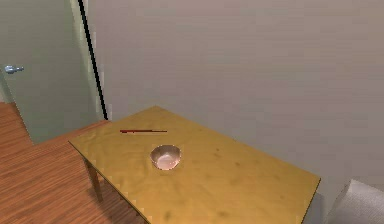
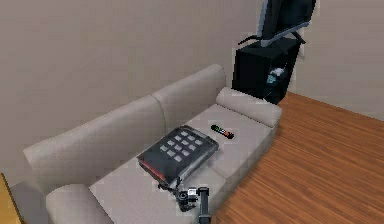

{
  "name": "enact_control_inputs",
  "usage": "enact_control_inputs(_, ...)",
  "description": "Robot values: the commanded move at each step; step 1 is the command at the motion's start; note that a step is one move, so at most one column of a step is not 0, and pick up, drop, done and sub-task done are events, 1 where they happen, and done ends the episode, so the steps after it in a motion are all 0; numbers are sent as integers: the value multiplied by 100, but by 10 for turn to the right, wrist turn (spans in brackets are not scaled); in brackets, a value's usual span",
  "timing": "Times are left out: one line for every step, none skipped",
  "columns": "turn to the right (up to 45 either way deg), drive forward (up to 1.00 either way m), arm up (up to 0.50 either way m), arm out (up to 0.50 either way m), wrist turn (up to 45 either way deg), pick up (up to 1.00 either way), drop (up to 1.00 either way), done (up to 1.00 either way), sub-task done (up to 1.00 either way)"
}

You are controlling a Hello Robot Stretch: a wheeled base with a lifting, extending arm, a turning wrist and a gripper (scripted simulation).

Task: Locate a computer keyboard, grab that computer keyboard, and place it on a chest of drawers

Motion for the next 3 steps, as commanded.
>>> enact_control_inputs(0,0,50,0,0,0,0,0,0)
enact_control_inputs(0,0,10,0,0,0,0,0,0)
enact_control_inputs(0,0,0,0,-450,0,0,0,0)
